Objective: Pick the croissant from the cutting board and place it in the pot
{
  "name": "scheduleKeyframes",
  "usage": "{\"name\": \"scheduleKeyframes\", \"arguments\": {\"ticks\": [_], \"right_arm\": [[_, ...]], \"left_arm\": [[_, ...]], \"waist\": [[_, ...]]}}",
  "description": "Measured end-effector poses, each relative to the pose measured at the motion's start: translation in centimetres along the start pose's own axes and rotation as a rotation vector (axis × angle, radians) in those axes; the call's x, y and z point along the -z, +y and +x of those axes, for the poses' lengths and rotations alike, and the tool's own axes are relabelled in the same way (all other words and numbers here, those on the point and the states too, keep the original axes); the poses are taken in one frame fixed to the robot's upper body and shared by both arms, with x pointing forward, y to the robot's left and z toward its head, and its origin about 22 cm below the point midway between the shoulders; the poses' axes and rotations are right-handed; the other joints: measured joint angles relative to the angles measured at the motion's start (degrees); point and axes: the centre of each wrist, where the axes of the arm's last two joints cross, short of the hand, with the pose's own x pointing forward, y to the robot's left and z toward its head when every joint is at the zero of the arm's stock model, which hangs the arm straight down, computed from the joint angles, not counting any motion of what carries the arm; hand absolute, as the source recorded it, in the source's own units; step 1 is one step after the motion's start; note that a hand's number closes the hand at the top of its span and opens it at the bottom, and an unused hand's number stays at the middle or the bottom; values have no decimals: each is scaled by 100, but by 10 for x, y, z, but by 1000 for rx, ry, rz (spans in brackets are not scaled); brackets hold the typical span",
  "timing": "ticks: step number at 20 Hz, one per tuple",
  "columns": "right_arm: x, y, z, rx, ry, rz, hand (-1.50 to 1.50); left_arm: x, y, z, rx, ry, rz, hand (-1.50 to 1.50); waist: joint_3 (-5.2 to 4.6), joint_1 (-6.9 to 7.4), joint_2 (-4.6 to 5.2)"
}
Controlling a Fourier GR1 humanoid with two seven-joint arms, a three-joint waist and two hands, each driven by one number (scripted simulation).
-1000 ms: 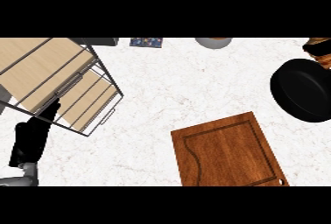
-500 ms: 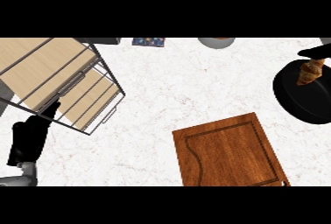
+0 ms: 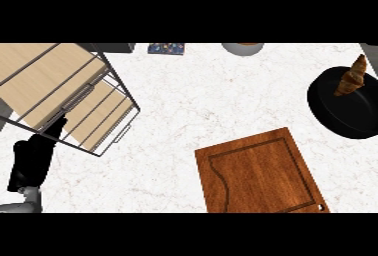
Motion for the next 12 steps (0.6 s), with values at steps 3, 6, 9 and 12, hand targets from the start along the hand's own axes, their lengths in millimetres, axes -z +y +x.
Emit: {"name": "scheduleKeyframes", "arguments": {"ticks": [3, 6, 9, 12], "right_arm": [[3, -15, -6, 77, 17, 10, -150], [0, -24, -16, 135, 39, 34, -150], [-4, -39, -30, 186, 49, 58, -150], [-11, -57, -48, 219, 47, 60, -150]], "left_arm": [[-2, 2, 0, 2, 9, 3, 0], [-2, 3, -3, 6, 16, 12, 0], [-8, 7, -5, 6, 24, 23, 0], [-9, 10, -6, 5, 29, 30, 0]], "waist": [[-4, -41, -21], [-10, -114, -50], [-13, -169, -78], [-16, -209, -91]]}}
